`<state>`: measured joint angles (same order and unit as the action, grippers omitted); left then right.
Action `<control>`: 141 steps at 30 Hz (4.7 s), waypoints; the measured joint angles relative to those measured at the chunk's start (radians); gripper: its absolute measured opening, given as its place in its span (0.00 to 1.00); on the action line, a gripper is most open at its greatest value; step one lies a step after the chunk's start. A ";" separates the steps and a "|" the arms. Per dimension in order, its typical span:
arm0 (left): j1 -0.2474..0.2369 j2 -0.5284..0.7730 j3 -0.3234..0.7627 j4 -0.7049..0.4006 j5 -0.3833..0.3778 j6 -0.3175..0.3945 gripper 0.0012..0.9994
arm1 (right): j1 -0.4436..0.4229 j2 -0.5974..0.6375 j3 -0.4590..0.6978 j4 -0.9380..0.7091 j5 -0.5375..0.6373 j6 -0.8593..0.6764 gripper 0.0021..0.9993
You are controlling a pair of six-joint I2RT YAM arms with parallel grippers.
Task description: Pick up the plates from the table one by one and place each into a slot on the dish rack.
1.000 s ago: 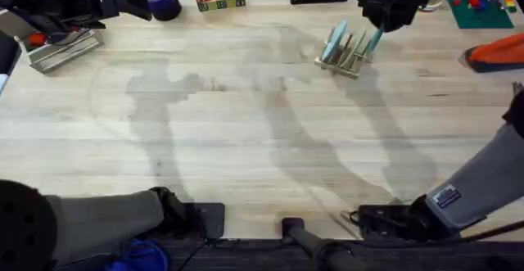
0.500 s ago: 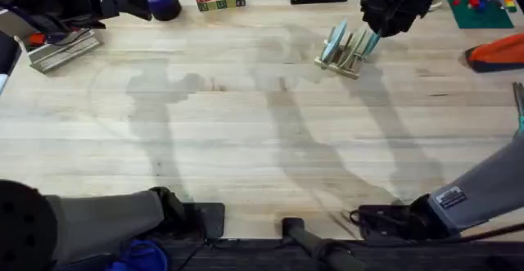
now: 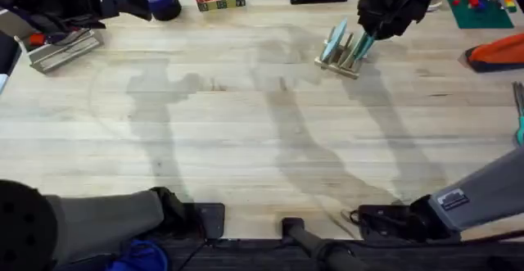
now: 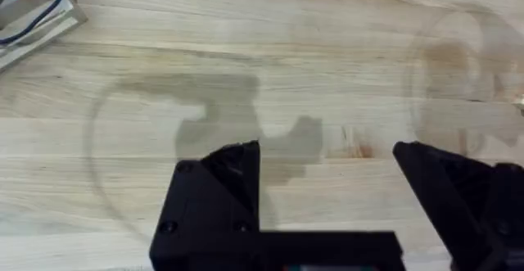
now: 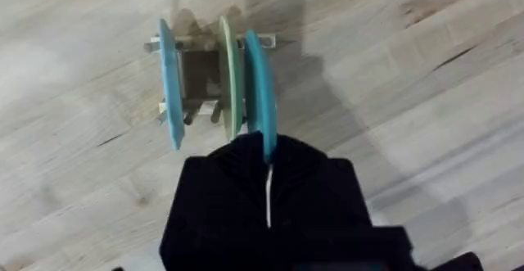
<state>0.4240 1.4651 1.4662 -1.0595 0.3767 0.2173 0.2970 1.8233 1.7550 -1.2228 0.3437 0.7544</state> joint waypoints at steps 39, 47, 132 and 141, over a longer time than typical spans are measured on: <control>0.000 0.000 0.000 0.000 0.000 0.000 1.00 | -0.026 0.000 -0.148 0.132 0.002 0.000 0.03; 0.000 0.000 0.000 0.000 0.000 0.000 1.00 | -0.026 0.000 -0.149 0.131 0.003 0.000 0.08; 0.000 0.000 0.000 0.000 0.000 0.000 1.00 | -0.028 -0.274 -0.015 0.106 -0.236 -0.812 1.00; 0.000 0.000 0.000 -0.016 0.000 0.000 1.00 | -0.028 -0.274 -0.015 0.097 -0.255 -0.814 0.99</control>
<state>0.4240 1.4651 1.4662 -1.0760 0.3767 0.2171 0.2687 1.5494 1.7397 -1.1259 0.0883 -0.0601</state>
